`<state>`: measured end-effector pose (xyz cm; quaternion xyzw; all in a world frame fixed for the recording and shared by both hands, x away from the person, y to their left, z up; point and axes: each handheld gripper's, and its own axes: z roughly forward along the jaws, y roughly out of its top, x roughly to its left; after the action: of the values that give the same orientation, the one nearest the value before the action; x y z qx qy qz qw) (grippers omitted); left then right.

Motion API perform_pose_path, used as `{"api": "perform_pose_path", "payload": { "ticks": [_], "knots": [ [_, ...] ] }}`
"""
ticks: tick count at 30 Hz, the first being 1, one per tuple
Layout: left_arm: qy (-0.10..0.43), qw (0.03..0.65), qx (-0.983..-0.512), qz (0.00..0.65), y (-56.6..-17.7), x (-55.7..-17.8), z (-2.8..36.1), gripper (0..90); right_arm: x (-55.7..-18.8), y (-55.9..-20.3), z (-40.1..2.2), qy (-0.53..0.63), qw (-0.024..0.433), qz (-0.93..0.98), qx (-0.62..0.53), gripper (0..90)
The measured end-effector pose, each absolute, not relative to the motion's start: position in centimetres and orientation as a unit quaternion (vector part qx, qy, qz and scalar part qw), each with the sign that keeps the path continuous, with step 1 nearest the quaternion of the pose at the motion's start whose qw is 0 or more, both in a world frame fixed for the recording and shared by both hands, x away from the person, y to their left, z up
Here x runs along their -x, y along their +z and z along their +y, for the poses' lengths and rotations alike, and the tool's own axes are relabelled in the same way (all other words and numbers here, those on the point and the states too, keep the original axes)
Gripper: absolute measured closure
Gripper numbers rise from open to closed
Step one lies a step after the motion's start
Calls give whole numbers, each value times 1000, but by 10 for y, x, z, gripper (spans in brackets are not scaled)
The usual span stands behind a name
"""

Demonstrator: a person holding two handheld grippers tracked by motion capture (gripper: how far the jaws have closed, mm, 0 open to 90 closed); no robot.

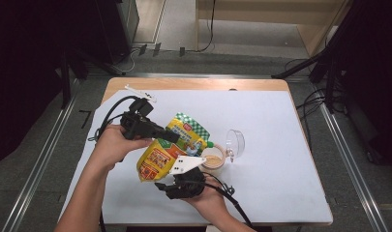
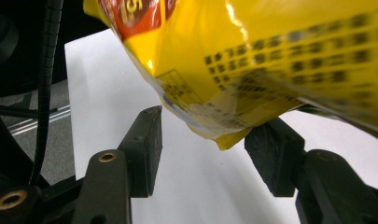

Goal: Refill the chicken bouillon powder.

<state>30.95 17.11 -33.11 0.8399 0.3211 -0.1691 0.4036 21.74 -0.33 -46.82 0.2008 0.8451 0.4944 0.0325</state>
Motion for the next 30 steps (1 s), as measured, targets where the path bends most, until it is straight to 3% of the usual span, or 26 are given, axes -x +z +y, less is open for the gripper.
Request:
{"api": "perform_pose_path", "payload": {
  "ticks": [13,30],
  "knots": [
    [-177,423,-825,329,-326,-311,186,899,-220,-462,-9,503,40,839,-205,464],
    [-139,463,-797,361,-332,-328,209,900,-227,-455,-22,503,52,834,-219,458]
  ]
}}
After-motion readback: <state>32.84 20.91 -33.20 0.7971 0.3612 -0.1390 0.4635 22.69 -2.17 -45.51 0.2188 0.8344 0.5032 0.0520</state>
